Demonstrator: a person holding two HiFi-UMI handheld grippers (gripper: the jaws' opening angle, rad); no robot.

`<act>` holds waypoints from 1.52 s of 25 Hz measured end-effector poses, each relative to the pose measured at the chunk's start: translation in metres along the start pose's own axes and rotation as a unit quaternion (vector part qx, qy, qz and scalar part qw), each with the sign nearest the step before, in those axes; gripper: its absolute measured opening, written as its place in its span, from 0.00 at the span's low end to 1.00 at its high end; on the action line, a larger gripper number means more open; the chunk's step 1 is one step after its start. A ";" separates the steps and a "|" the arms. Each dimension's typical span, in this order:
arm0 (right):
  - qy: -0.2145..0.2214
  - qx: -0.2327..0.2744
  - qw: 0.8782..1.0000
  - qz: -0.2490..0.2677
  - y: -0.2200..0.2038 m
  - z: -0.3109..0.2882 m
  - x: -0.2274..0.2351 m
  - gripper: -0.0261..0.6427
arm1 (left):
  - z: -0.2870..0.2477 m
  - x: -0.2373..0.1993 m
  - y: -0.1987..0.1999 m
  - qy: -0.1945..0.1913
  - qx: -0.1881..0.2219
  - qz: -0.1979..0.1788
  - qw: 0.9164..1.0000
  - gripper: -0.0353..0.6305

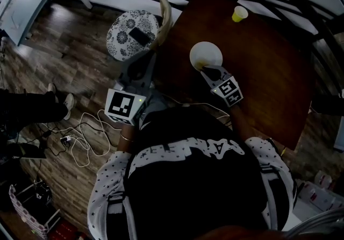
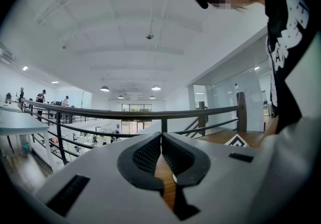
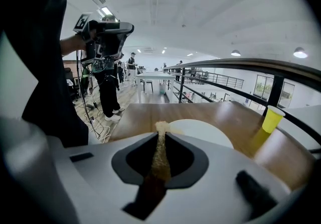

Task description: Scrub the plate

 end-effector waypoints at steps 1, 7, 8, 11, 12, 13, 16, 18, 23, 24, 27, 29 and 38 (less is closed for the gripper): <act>-0.002 0.007 1.000 -0.002 0.000 0.001 0.000 0.11 | 0.000 0.001 0.000 0.000 0.000 0.000 1.000 0.08; -0.034 0.064 0.997 -0.028 0.013 0.017 0.006 0.11 | 0.001 0.008 -0.001 -0.001 -0.001 0.006 1.000 0.08; -0.037 0.067 0.996 -0.035 0.012 0.019 0.007 0.11 | 0.000 0.009 -0.002 -0.003 0.000 0.006 1.000 0.08; -0.051 0.083 0.994 -0.058 0.011 0.026 0.012 0.11 | -0.002 0.014 -0.005 -0.007 0.000 0.007 1.000 0.08; -0.054 0.089 0.993 -0.062 0.012 0.028 0.013 0.11 | -0.004 0.016 -0.006 -0.009 0.000 0.009 1.000 0.08; -0.056 0.094 0.992 -0.065 0.012 0.031 0.013 0.11 | -0.006 0.018 -0.006 -0.011 -0.001 0.010 1.000 0.08; -0.067 0.099 0.991 -0.069 0.010 0.043 0.016 0.11 | -0.014 0.025 -0.005 -0.018 -0.004 0.011 1.000 0.08; -0.073 0.105 0.989 -0.077 0.008 0.051 0.019 0.11 | -0.019 0.030 -0.004 -0.026 -0.006 0.012 1.000 0.08; -0.092 0.120 0.983 -0.101 0.007 0.066 0.024 0.11 | -0.029 0.036 -0.005 -0.050 -0.011 0.009 0.999 0.08; -0.098 0.125 0.982 -0.104 0.007 0.069 0.025 0.11 | -0.031 0.037 -0.006 -0.057 -0.012 0.009 0.998 0.08; -0.118 0.141 0.976 -0.120 0.009 0.075 0.027 0.11 | -0.036 0.033 -0.007 -0.074 -0.019 0.005 0.997 0.08; -0.131 0.150 0.970 -0.139 0.011 0.076 0.026 0.11 | -0.041 0.026 -0.004 -0.080 -0.021 0.004 0.997 0.08; -0.167 0.188 0.950 -0.187 0.041 0.067 0.036 0.11 | -0.062 -0.013 0.011 -0.112 -0.020 -0.003 0.994 0.08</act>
Point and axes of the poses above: the fingertips, and each gripper's own axes: z backward along the fingers, x to its right, y out of its top, the point moved 10 cm from there along z, backward along the fingers
